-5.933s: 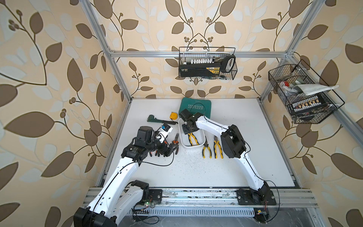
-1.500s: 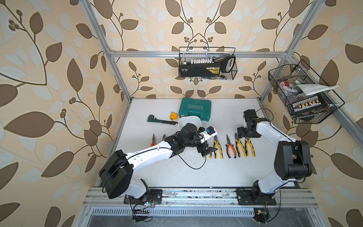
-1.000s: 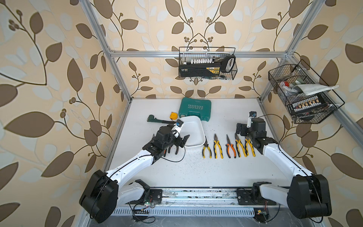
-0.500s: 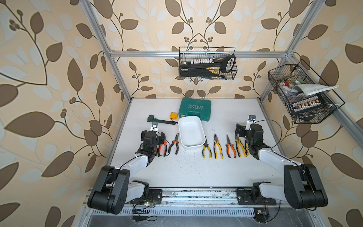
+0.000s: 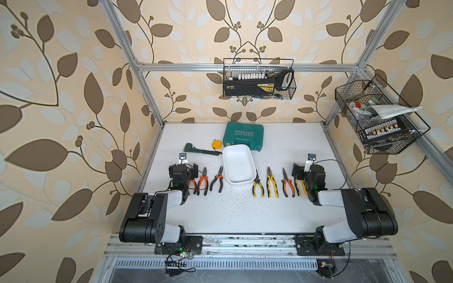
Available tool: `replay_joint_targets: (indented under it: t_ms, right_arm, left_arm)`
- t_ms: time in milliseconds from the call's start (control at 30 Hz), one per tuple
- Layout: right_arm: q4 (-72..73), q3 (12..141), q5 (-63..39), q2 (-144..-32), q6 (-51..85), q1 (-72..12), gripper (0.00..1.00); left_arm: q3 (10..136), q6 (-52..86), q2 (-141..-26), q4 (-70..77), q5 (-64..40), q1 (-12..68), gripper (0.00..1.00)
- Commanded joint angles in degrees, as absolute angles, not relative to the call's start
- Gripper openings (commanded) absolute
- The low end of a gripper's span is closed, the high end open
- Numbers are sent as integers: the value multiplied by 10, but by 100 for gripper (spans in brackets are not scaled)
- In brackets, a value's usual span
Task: Take the pliers out of the storage box
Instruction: Reset both arms
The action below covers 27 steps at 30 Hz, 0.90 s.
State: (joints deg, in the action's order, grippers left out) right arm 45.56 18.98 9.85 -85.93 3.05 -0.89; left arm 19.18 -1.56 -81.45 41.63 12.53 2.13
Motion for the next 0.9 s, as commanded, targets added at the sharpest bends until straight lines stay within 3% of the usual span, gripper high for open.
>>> replay_joint_targets:
  t_ms: [0, 200, 867]
  right_arm:
    - [480, 208, 68, -863, 15, -8, 100]
    - [470, 214, 68, -863, 11, -11, 100]
    - [470, 213, 68, -863, 11, -11, 100]
  left_arm:
    - [201, 18, -852, 463, 58, -15, 99]
    - [230, 37, -862, 415, 3, -49, 99]
    - [226, 37, -855, 416, 1, -49, 99]
